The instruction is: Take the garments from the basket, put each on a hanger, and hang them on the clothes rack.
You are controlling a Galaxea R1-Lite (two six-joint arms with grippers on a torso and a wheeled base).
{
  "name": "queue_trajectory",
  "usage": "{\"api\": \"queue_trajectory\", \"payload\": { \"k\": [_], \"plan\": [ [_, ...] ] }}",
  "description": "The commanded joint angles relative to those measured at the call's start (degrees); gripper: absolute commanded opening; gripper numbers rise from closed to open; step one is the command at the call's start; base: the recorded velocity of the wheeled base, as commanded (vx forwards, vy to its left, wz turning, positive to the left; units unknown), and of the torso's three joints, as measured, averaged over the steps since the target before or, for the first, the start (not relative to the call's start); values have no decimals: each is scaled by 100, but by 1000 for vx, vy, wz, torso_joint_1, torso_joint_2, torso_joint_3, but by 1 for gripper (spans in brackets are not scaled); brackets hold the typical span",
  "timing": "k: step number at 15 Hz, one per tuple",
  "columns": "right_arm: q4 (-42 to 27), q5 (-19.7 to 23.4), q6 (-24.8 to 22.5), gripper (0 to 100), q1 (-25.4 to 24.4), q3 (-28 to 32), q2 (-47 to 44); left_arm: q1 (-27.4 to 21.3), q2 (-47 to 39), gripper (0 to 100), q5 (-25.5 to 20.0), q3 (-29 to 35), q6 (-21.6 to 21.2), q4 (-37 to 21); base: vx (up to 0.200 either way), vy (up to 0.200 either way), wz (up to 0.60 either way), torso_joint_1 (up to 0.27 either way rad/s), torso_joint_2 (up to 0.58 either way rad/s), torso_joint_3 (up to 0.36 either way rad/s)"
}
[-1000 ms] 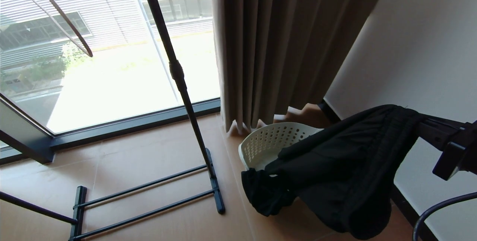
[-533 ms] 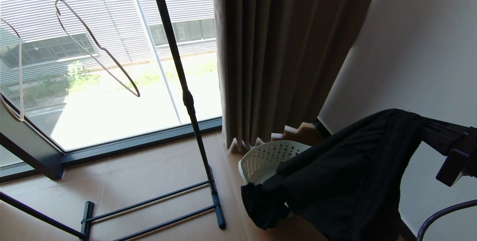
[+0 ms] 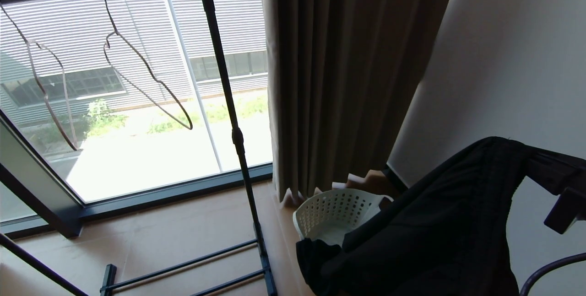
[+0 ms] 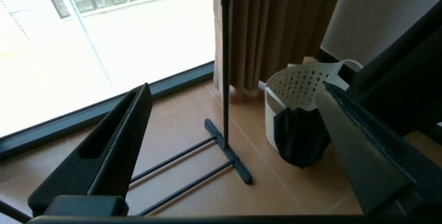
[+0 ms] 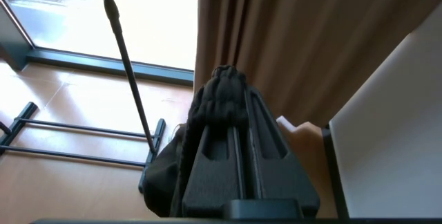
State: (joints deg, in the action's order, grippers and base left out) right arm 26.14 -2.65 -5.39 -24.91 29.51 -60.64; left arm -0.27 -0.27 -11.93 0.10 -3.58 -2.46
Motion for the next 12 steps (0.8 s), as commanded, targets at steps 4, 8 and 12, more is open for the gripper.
{"api": "queue_trajectory", "payload": {
  "k": [4, 8, 12],
  "plan": [
    [-3, 141, -6, 0, -6, -7, -10, 0, -8, 100, -2, -1, -2, 0, 0, 0, 0, 90, -243, 50],
    [-3, 159, -235, 0, 3, -130, -18, -8, -8, 100, -2, -1, -20, 0, 0, 0, 0, 195, -525, -139],
    [-3, 159, -323, 0, -6, -148, -10, 0, 9, 100, 51, -1, 86, 9, 0, 0, 0, 94, -235, -106]
  ]
}}
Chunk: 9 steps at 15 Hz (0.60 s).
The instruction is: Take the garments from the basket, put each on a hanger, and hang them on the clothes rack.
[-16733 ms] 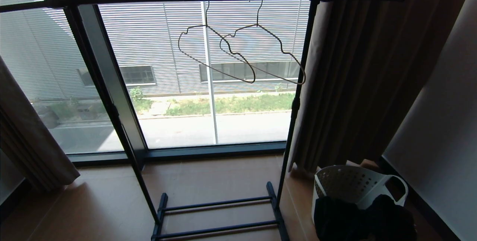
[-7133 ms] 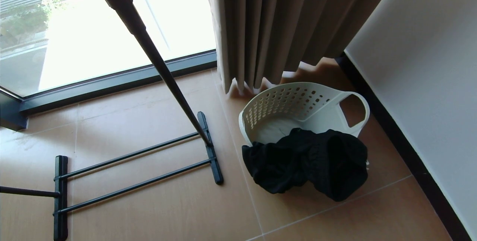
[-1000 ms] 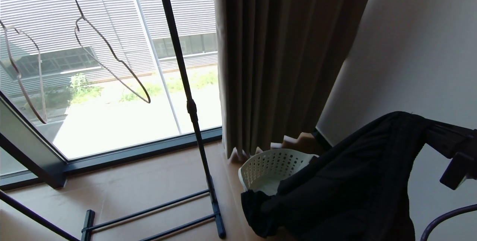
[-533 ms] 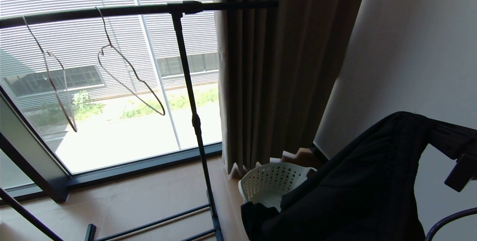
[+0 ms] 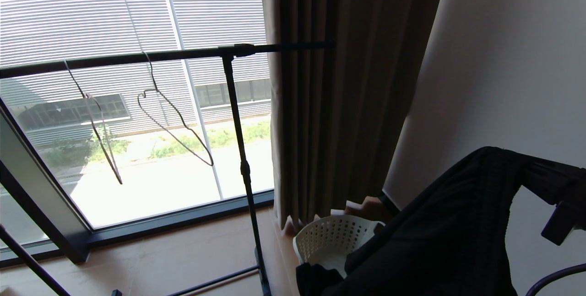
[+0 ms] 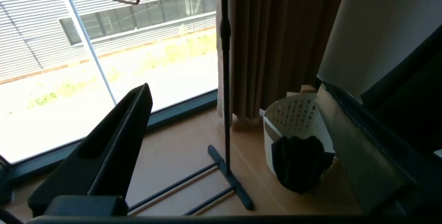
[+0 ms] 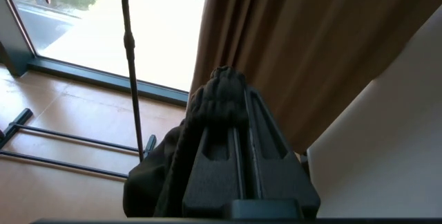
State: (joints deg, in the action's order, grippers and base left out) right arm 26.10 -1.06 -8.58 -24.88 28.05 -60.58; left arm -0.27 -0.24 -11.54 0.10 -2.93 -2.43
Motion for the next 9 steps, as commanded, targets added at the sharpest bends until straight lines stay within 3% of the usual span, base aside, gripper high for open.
{"api": "queue_trajectory", "payload": {
  "k": [1, 7, 9],
  "plan": [
    [9, 1, -3, 0, 1, -1, -7, 0, -2, 100, 3, -1, 3, 5, 0, 0, 0, 0, 0, 0],
    [9, 1, -3, 0, 1, 7, 11, 0, -2, 100, 3, -10, 3, 5, 0, 0, 0, 0, 0, 0],
    [18, 1, -3, 0, 1, 7, 19, 0, 7, 100, 3, -1, 29, 5, -200, 0, 0, 7, 0, -2]
  ]
}}
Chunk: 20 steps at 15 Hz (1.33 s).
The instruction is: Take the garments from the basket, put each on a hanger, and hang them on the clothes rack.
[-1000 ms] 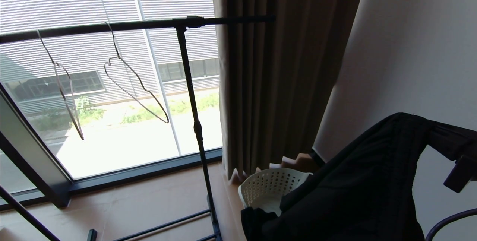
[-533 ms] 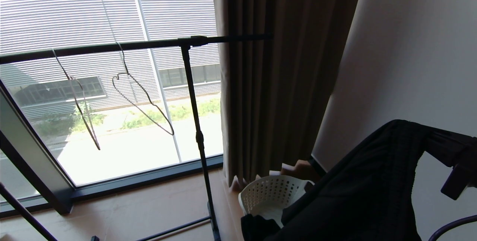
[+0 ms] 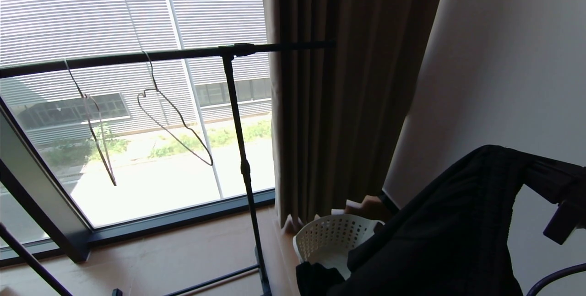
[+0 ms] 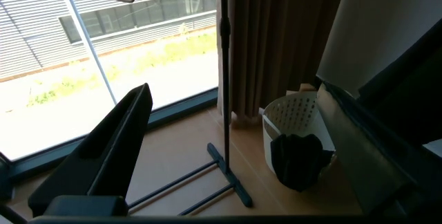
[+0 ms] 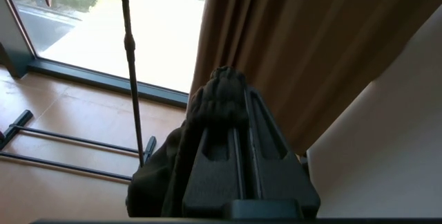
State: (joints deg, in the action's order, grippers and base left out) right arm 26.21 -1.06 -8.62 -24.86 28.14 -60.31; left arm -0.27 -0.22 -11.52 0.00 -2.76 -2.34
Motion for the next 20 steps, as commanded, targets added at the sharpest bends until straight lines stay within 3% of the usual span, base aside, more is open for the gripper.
{"api": "queue_trajectory", "payload": {
  "k": [1, 5, 7, 17, 20],
  "plan": [
    [77, 1, -8, 0, -2, -10, -16, 0, 4, 100, 1, 9, 3, -3, -200, 0, 0, 22, 2, -12],
    [183, 1, -8, 0, -10, -63, -43, 0, 4, 100, 1, 0, 3, -3, -200, 0, 0, -6, 0, 4],
    [192, 1, -8, 0, -2, -71, -51, 0, 4, 100, 1, 9, 3, -3, -200, 200, 0, 5, 0, 0],
    [192, 1, -140, 0, -2, -159, -78, 0, -4, 100, -8, 9, -23, -3, 0, 200, 0, 2, 1, 1],
    [200, 1, -184, 0, -107, -186, -25, 0, 4, 100, -8, 9, -15, -3, 0, 0, 0, 0, 0, 0]
  ]
}}
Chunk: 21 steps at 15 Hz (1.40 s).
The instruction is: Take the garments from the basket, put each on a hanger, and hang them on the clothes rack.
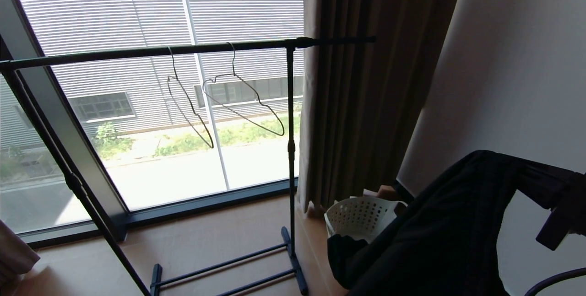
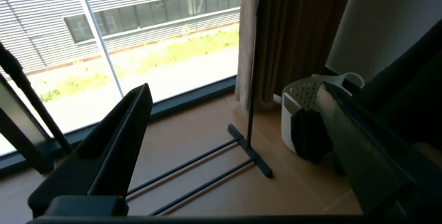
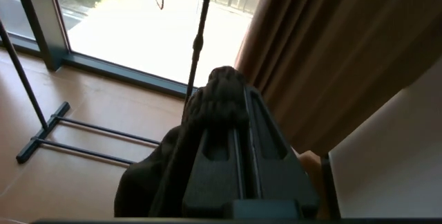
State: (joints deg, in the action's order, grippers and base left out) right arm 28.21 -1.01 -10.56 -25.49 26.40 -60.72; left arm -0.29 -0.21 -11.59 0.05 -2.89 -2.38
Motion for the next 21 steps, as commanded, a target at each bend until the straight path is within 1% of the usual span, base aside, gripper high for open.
{"api": "queue_trajectory", "payload": {
  "k": [1, 2, 8, 11, 14, 15, 16, 18, 19, 20, 21],
  "plan": [
    [0, -4, -78, 0, -53, -56, -19, 3, 3, 100, -1, 4, -1, 0, 0, 0, 0, 0, 0, 0],
    [0, -4, -78, 0, -53, -74, -63, 3, 3, 100, 8, 4, -1, 0, 0, 0, 0, 0, 0, 0],
    [0, -4, -87, 0, -61, -197, -274, 3, -6, 100, 8, -5, -36, 0, 0, 0, 600, 2, 3, 3],
    [0, -4, -96, 0, -61, -171, -98, 3, 3, 100, 8, -5, -10, 0, 0, 0, 0, 0, 0, 0],
    [-8, 5, -78, 0, -61, -215, -151, 3, -14, 100, -10, 4, -45, -8, 0, 0, 0, 0, 0, 0],
    [-8, 5, -69, 0, -61, -241, -168, 3, -14, 100, 87, 4, -186, -17, 0, 0, 0, 0, 0, 0],
    [0, -4, -61, 0, -88, -223, -265, 47, -14, 100, 535, 13, -238, -35, 0, 0, 0, 0, 0, 0],
    [-8, -127, 19, 0, -316, -56, -493, 56, -41, 100, 456, 21, -247, -44, 0, 0, 0, 0, 0, 0],
    [-17, -145, 230, 0, -457, 146, -801, 108, -199, 100, 456, 65, -309, -44, 0, 0, 0, 0, 0, 0],
    [0, -189, 317, 0, -580, 427, -1117, 135, -551, 100, 421, 452, -291, -17, 0, 0, 0, 0, 0, 0],
    [-52, -224, 370, 0, -764, 796, -1363, 82, -1087, 100, 412, 1085, -71, -35, 0, 0, 0, 0, 0, 0]
  ]
}}
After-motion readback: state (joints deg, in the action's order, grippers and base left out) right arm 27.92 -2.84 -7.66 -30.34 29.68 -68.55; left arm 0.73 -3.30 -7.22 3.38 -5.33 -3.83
